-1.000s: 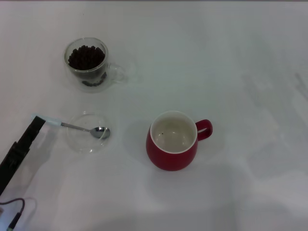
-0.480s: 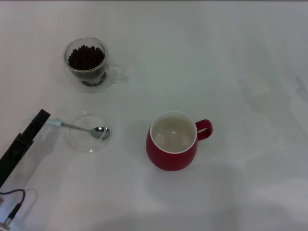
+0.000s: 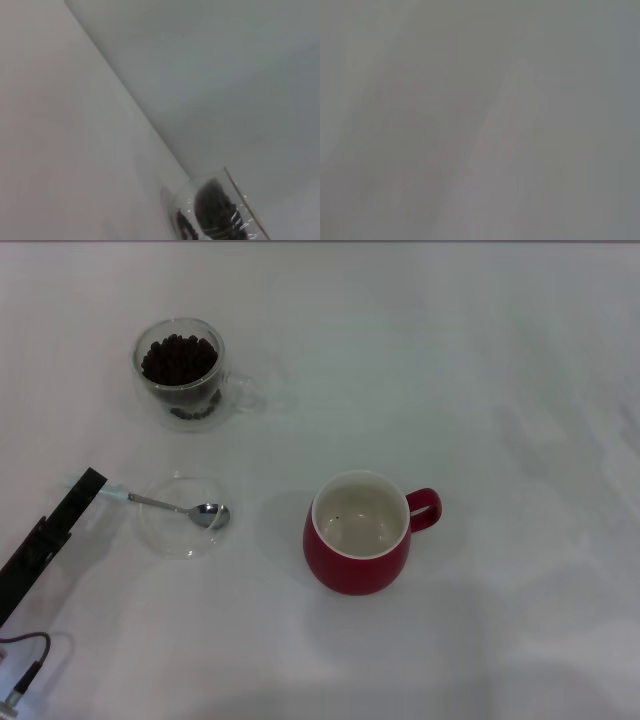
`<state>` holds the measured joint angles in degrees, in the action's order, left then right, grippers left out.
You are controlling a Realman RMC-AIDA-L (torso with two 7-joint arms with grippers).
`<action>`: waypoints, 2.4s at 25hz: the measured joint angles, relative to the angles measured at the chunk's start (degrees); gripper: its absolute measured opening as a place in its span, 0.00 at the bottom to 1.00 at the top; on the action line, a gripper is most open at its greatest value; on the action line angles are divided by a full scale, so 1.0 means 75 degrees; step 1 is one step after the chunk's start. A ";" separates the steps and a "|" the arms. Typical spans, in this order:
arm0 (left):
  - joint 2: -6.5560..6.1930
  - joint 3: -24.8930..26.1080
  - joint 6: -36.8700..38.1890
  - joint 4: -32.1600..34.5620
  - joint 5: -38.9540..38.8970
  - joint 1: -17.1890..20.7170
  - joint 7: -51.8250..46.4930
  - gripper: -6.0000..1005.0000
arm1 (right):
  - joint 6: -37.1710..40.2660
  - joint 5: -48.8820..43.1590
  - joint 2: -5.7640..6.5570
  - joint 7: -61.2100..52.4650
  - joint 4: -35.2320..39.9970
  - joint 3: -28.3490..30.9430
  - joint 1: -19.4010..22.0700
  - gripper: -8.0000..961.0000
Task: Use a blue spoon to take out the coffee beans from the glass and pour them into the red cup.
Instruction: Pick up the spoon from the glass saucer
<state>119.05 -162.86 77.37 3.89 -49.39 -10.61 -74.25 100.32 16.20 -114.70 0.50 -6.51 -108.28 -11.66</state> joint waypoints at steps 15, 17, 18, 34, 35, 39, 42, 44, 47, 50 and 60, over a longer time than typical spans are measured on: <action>-0.0017 0.0001 -0.0154 -0.0184 0.0163 -0.0285 -0.0299 0.62 | 0.0242 -0.0001 -0.0019 0.0016 0.0001 0.0001 0.0043 0.92; -0.0012 0.0000 -0.0157 -0.0187 0.0162 -0.0289 -0.0285 0.62 | 0.0243 -0.0003 -0.0021 0.0016 0.0001 0.0000 0.0042 0.92; -0.0009 0.0000 -0.0158 -0.0188 0.0162 -0.0293 -0.0276 0.62 | 0.0243 -0.0003 -0.0025 0.0016 0.0001 0.0000 0.0042 0.92; -0.0019 0.0000 -0.0460 -0.0195 0.0257 -0.0498 -0.0654 0.41 | 0.0301 -0.0066 -0.0055 -0.0031 0.0001 -0.0016 0.0057 0.92; -0.0018 0.0000 -0.0504 -0.0221 0.0257 -0.0534 -0.0721 0.41 | 0.0322 -0.0068 -0.0058 -0.0037 0.0000 -0.0022 0.0060 0.92; -0.0018 0.0000 -0.0532 -0.0281 0.0264 -0.0582 -0.0819 0.41 | 0.0349 -0.0076 -0.0067 -0.0063 0.0056 -0.0027 0.0085 0.92; -0.0011 0.0006 -0.0532 -0.0295 0.0264 -0.0575 -0.0766 0.41 | 0.0333 -0.0076 -0.0069 -0.0065 0.0141 -0.0020 0.0119 0.92; 0.0000 0.0025 -0.0532 -0.0296 0.0250 -0.0541 -0.0704 0.41 | 0.0320 -0.0076 -0.0070 -0.0066 0.0172 -0.0018 0.0132 0.92; 0.0010 0.0057 -0.0532 -0.0283 0.0215 -0.0493 -0.0659 0.38 | 0.0316 -0.0077 -0.0070 -0.0067 0.0181 -0.0016 0.0130 0.92; 0.0027 0.0077 -0.0517 -0.0282 0.0152 -0.0432 -0.0622 0.28 | 0.0310 -0.0075 -0.0070 -0.0067 0.0187 -0.0020 0.0110 0.92; -0.0008 0.0074 -0.0454 -0.0303 0.0106 -0.0448 -0.0535 0.17 | 0.0317 -0.0073 -0.0070 -0.0067 0.0270 -0.0082 0.0134 0.92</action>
<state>118.99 -162.31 73.97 1.61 -48.60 -13.97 -78.26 102.69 15.65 -115.23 0.00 -4.48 -108.89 -10.65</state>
